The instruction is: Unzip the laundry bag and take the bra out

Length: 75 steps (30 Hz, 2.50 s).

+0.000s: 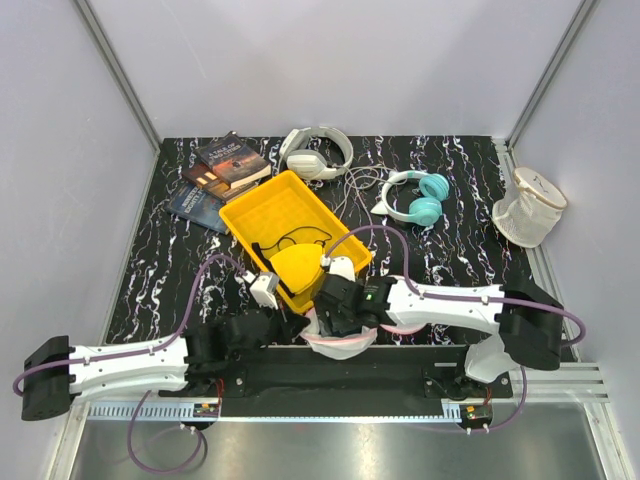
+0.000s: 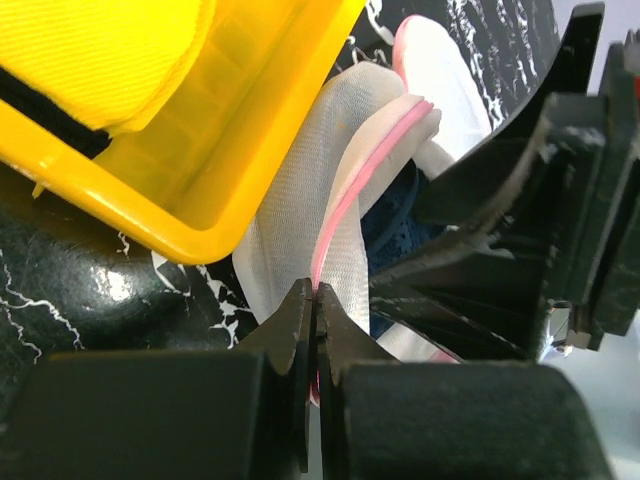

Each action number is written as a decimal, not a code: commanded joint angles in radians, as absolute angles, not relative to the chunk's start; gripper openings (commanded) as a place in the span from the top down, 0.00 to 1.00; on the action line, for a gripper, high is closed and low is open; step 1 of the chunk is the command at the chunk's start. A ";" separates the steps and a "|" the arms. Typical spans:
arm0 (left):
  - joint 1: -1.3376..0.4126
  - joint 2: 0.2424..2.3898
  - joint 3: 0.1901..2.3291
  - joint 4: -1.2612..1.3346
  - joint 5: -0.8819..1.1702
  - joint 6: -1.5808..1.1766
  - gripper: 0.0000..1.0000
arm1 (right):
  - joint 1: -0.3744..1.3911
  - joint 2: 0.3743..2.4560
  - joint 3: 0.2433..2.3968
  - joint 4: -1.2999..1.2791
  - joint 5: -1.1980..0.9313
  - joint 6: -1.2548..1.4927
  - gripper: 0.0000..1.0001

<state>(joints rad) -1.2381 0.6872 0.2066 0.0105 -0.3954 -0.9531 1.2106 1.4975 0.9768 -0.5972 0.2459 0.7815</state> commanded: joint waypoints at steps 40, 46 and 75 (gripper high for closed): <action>-1.256 0.779 0.247 0.089 -0.433 -0.908 1.00 | 1.189 0.917 1.049 -0.681 0.551 0.818 1.00; -1.258 0.824 0.273 0.092 -0.443 -0.913 1.00 | 1.189 0.885 1.083 -0.678 0.505 0.776 1.00; -1.250 0.920 0.364 0.110 -0.492 -0.896 1.00 | 1.180 0.942 1.170 -0.541 0.331 0.578 1.00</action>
